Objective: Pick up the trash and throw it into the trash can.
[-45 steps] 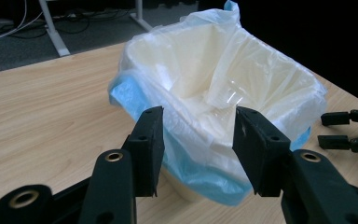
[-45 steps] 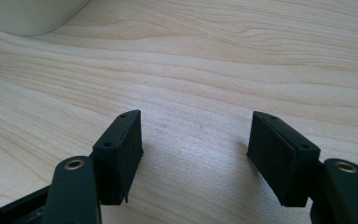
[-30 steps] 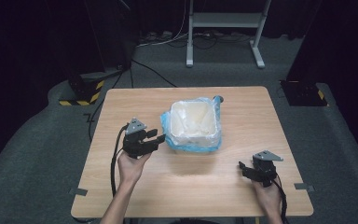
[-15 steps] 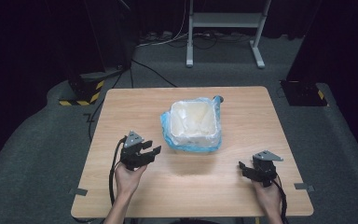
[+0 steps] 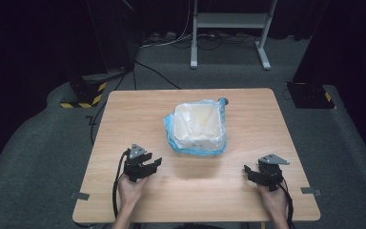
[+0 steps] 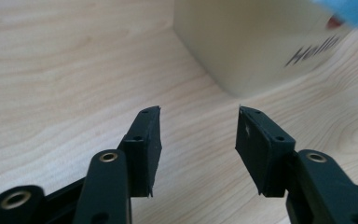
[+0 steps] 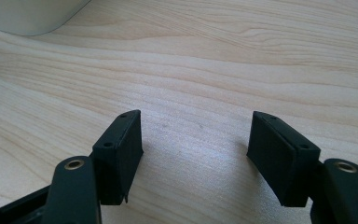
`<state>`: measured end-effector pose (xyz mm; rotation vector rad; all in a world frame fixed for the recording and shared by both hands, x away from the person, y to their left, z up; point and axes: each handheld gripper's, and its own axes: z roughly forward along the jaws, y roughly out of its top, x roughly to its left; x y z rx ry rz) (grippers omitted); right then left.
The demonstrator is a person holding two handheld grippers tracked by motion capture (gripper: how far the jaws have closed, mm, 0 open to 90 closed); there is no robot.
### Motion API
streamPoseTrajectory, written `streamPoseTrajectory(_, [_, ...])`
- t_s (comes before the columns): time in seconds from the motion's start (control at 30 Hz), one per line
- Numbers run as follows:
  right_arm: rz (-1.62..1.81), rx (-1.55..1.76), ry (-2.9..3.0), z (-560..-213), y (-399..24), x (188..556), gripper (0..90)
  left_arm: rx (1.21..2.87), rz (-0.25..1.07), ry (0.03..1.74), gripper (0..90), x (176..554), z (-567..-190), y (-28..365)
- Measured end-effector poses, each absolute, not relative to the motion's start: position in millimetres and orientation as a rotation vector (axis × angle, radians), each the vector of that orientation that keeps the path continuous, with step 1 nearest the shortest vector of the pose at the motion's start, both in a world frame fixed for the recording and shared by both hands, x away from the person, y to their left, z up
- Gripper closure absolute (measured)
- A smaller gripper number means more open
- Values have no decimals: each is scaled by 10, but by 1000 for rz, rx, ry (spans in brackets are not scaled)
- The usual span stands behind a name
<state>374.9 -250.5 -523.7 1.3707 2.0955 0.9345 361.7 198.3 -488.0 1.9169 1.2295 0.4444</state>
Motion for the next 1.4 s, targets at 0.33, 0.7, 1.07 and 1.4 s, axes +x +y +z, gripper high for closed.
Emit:
streamPoseTrajectory(0.33, [935,1371,2095,-5237,-2505,3749,344,1903,461,1307,496,3629,-5124,2018])
streamPoseTrajectory(0.7, [935,1371,2095,-5238,-2505,3748,344,1912,522,1355,472,3688,-5243,1968])
streamPoseTrajectory(1.07, [935,1371,2096,-5238,-2506,3749,344,1963,586,1308,413,3682,-5267,1891])
streamPoseTrajectory(1.4, [935,1375,2094,-5238,-2506,3747,345,1974,589,1303,366,3678,-5269,1873])
